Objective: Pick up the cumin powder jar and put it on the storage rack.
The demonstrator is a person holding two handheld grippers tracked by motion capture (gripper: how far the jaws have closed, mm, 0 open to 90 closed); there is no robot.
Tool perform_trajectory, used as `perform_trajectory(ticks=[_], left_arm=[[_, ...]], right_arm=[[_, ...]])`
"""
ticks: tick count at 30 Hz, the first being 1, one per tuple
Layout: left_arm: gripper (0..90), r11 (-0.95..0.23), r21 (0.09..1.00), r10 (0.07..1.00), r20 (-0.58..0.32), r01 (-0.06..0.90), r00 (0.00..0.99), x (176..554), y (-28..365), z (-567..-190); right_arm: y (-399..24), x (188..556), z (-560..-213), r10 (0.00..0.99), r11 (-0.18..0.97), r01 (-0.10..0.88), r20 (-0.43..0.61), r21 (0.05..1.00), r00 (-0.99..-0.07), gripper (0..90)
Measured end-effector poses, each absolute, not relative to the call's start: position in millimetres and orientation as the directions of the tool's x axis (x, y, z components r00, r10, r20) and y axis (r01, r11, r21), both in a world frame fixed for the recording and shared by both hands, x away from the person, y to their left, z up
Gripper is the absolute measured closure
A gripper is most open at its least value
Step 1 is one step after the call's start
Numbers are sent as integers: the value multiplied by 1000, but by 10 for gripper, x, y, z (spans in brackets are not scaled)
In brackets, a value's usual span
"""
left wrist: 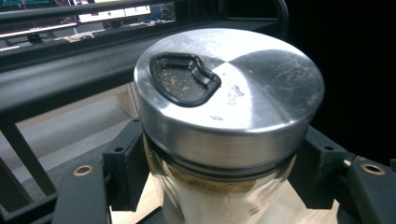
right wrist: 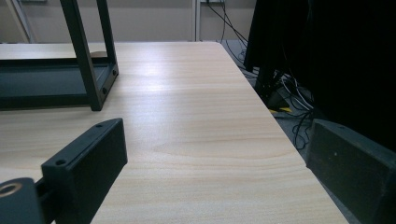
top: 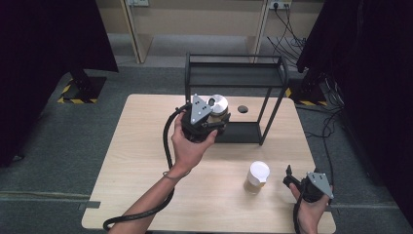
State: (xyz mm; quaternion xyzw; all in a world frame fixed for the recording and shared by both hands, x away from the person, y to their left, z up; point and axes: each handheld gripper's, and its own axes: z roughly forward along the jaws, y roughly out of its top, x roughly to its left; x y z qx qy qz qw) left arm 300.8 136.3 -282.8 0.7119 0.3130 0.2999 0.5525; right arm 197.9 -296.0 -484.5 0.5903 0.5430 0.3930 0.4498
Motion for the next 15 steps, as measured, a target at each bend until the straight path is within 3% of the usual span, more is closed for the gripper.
perform_trajectory(ticks=[15], left_arm=[[308,-187,975,786,77,117,613,3071,1384,-2651]], right_arm=[[-2953,1984,-4844,995,-6,288,-24,958,102,56]])
